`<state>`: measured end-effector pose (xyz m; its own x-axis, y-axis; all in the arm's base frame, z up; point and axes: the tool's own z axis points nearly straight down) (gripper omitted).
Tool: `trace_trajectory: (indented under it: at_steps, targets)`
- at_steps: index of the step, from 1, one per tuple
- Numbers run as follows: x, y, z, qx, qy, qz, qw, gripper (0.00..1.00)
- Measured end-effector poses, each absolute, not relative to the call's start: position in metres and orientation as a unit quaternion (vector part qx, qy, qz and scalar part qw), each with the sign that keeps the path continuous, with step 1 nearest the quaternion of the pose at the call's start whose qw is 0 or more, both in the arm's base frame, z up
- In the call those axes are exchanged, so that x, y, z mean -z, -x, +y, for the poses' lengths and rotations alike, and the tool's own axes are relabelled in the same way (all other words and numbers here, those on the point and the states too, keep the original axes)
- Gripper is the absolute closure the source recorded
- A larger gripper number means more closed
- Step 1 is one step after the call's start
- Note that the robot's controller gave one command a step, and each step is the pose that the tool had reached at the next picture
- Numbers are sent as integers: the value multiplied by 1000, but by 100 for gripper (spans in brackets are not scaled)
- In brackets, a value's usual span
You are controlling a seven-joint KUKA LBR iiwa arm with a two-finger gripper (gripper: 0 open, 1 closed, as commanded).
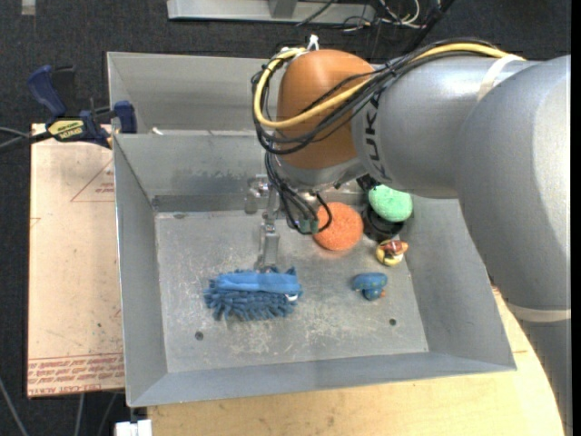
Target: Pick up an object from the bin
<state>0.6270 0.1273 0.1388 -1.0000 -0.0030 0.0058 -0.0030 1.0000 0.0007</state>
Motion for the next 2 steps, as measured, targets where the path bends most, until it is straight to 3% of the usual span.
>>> trace_trajectory:
  at_steps: [1, 2]
  targets:
    - [-144, -629, 127, 1, -1, -1000, -1, 0]
    - [-117, -611, 120, 2, 28, -1000, -3, 0]
